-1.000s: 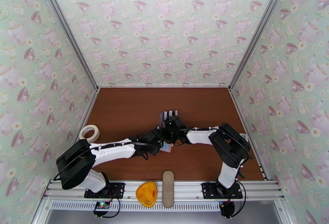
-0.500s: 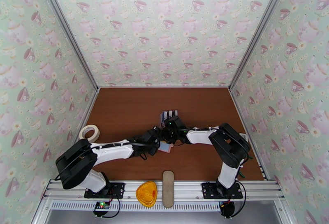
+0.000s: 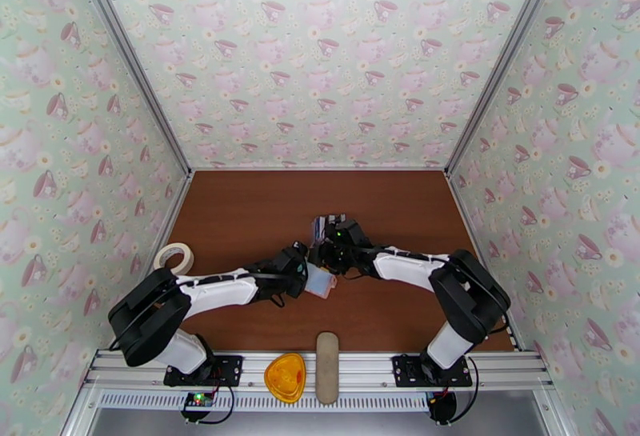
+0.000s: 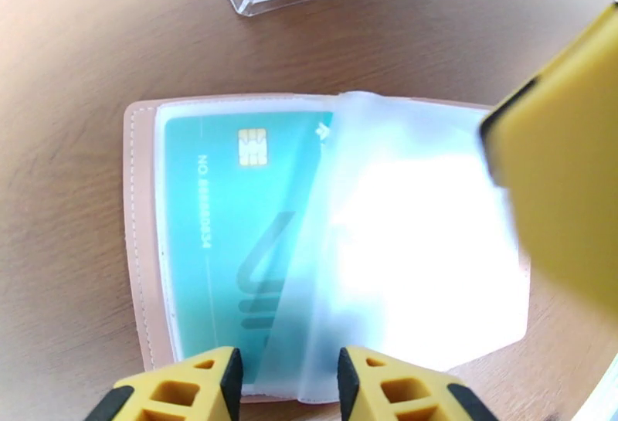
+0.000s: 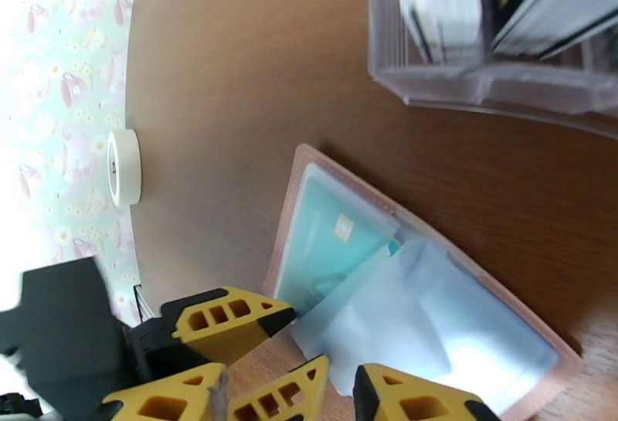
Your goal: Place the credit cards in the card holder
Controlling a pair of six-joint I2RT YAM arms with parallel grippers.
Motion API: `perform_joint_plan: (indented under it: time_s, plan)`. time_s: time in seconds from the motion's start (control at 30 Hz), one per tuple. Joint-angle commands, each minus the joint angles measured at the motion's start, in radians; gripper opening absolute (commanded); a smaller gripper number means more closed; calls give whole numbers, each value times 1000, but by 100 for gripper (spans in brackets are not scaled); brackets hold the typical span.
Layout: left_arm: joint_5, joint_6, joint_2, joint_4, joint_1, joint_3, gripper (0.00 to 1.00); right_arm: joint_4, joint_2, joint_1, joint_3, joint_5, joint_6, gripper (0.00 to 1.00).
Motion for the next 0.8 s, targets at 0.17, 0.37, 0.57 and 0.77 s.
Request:
perform_joint_plan:
  time_s: [0.17,0.37,0.57,0.77]
  plan:
    - [44,-10,-4,4,15,-16,40,-74,5,-5,-27,51,-27,50]
    - [41,-10,-14,0,19,-17,40,-87,18,-6,-19,55,-33,51]
    - [41,-10,-11,-1,20,-18,40,-104,36,-6,-13,64,-39,51]
    - [41,-8,-17,-4,21,-16,40,-75,68,-6,-4,50,-29,51]
